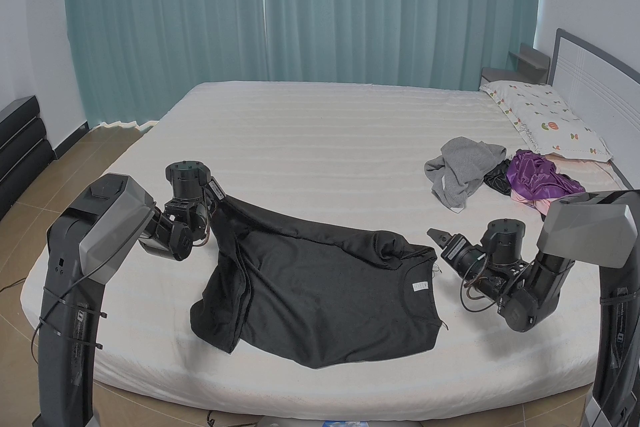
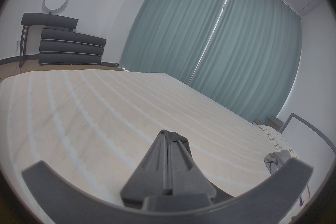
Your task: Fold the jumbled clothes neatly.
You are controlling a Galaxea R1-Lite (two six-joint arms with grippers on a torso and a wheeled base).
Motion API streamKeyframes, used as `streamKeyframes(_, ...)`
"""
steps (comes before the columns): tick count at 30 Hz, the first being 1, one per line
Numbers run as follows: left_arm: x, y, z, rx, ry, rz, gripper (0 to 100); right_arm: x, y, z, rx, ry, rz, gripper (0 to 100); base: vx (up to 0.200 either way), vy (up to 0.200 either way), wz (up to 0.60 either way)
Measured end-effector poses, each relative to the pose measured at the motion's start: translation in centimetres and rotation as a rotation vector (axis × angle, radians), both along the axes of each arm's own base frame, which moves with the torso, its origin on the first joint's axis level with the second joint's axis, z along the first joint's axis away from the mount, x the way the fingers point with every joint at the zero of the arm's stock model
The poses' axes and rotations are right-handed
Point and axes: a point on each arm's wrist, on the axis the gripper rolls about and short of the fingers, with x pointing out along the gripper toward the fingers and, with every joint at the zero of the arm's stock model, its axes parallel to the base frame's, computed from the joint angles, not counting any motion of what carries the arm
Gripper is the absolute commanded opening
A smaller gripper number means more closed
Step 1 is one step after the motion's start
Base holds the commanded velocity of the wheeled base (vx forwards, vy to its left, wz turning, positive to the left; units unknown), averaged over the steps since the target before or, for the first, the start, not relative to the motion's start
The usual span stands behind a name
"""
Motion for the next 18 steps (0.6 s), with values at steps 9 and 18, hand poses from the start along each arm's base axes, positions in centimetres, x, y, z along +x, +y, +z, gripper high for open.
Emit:
streamKeyframes(9,-1.5,-1.0,0.0,0.011,0.043,-0.021,0,4.1,4.0,-1.1,-0.079,0.045,0.097,100,0.000,0.000,0.00)
streamKeyframes(18,-3.9,-1.9,0.0,0.026,0.110,-0.049,0,6.9,6.6,-3.3,-0.139,0.113,0.168,0,0.000,0.000,0.00)
